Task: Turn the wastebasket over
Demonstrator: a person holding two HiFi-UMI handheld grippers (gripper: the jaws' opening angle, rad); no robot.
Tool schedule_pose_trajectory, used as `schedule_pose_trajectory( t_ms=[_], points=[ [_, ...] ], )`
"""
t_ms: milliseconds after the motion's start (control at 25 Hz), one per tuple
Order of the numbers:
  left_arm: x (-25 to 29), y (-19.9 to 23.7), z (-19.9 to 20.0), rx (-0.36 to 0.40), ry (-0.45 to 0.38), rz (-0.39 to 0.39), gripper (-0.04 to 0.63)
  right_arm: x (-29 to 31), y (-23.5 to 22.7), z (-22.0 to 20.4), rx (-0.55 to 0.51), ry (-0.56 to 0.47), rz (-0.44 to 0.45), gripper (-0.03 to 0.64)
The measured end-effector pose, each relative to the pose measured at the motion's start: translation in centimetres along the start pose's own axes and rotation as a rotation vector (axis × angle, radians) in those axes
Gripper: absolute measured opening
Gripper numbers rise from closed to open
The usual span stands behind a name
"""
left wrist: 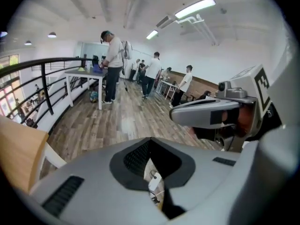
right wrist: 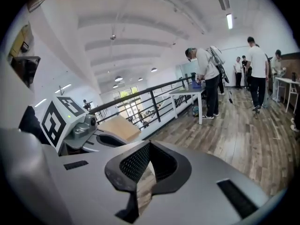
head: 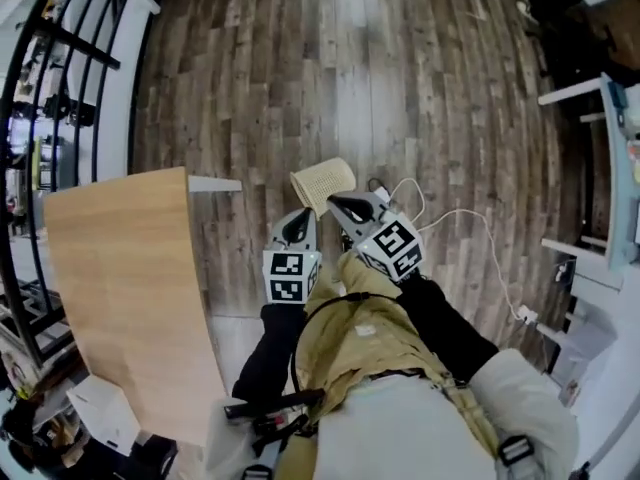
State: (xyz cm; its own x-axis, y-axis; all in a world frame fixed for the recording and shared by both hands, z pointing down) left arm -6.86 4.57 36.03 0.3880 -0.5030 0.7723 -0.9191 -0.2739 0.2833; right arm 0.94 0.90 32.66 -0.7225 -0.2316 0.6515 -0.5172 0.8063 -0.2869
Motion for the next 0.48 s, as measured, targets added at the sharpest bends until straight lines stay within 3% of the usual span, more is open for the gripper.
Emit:
schedule_pose_trajectory(
  t_ms=[280,480],
  points=[
    [-7.8,-0.6,4.7,-0.072,-0.189,0.100,0.000,-7.8,4.7,5.9,-0.039,-0.182,-0.082,0.021],
    [-10.9,-1.4,8.3,-0.015,-0.278,0.090,0.002,-10.5,5.4,10.0,-0.090,-0.289,-0.141,0.021]
  ],
)
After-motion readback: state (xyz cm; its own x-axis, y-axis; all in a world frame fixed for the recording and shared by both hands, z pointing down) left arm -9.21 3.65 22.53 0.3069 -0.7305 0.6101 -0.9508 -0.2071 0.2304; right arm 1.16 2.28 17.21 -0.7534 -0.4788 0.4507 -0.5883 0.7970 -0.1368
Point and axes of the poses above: the fingertips, and each gripper's own axes: x forward along the fingers, y to its left, z out of its top, the point moved 4 cm from there along -x, backward along the fingers, and after that the axes turned 13 degrees about y, right-handed, at the moved point
